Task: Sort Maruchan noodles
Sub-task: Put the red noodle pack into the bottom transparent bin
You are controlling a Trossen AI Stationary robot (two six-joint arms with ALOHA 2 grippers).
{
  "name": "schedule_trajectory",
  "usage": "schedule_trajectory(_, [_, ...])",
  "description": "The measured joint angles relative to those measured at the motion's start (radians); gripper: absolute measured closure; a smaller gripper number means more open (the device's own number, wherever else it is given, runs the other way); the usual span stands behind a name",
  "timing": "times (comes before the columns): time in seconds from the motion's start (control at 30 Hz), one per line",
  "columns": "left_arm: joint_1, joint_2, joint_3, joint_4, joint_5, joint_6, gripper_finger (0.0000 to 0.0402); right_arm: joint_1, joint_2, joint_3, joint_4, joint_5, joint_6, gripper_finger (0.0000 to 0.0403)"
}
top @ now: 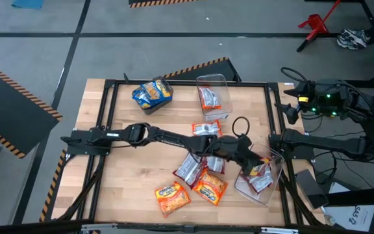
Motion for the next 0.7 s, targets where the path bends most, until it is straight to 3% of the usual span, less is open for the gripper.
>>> schedule_trajectory(0.1, [0.025,-0.040,0.000,-0.104,0.135,-0.002,0.0260,0.000,0.000,0.000,0.000,-0.006,0.000,0.0056])
schedule_trajectory(0.17, [0.033,-0.094,0.000,-0.273,0.155,0.036,0.0261,0.000,0.000,0.000,0.000,-0.011,-0.001,0.0056])
schedule_trajectory(0.4, [0.007,-0.291,0.001,-0.914,-0.109,0.245,0.0261,0.000,0.000,0.000,-0.001,-0.011,-0.001,0.0056])
schedule_trajectory(0.53, [-0.065,-0.351,0.002,-1.111,-0.221,0.198,0.0261,0.000,0.000,0.000,-0.002,-0.011,-0.001,0.0056])
schedule_trajectory(0.7, [-0.147,-0.356,-0.026,-1.261,-0.243,0.054,0.0261,0.000,0.000,0.000,-0.003,-0.011,-0.007,0.0056])
